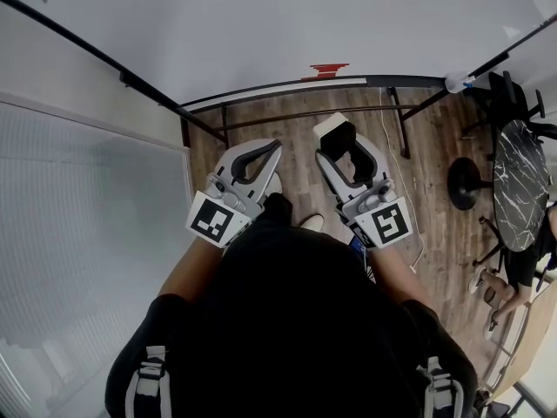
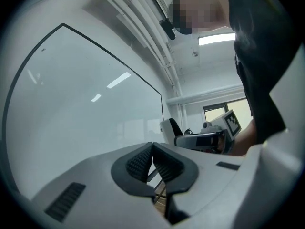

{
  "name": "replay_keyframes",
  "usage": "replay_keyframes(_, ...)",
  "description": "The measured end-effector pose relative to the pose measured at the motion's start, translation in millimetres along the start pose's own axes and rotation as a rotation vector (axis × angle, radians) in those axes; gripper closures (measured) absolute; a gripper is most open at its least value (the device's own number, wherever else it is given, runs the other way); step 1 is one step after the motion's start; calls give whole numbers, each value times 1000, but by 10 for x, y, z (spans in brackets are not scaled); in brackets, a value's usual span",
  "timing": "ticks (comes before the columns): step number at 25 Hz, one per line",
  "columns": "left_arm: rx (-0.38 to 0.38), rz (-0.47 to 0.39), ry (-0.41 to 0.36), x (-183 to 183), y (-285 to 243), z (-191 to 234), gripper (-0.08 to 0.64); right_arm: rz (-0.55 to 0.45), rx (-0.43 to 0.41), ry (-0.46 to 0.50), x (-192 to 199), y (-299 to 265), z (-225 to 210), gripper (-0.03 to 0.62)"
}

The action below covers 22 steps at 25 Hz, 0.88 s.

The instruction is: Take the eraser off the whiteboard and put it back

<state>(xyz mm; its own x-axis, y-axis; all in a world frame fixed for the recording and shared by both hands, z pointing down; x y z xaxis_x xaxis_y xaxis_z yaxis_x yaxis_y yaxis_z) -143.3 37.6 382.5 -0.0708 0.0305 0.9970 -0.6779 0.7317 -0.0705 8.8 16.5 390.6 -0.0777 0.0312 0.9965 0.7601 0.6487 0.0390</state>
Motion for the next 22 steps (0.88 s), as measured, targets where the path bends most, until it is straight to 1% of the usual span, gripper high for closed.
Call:
replay_keyframes(12,22,8,-7,-32,-132,-80,555,-34,16,-13,-51,96,-131,367)
replay_keyframes(16,38,5,-13,-72,-228,-190,555,-43,41,-10,-94,246,-201,367)
replay_keyframes(22,90,3,-30,-85,-377,-389,555,-21,112,-23,-88,515,-362,367)
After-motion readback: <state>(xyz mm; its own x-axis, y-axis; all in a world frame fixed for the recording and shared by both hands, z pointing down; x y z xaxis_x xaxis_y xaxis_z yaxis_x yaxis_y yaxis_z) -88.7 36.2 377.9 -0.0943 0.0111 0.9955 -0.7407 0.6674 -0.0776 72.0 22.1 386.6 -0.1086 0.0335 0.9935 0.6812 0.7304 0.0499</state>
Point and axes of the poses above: the fingertips, and each gripper's own axes: y backward along the fingers, z to its left, x out of its underside, the point moved 5 cm from there along y, backward along the fingers, and after that the axes turned 2 degrees about z, right-handed, at the moved point
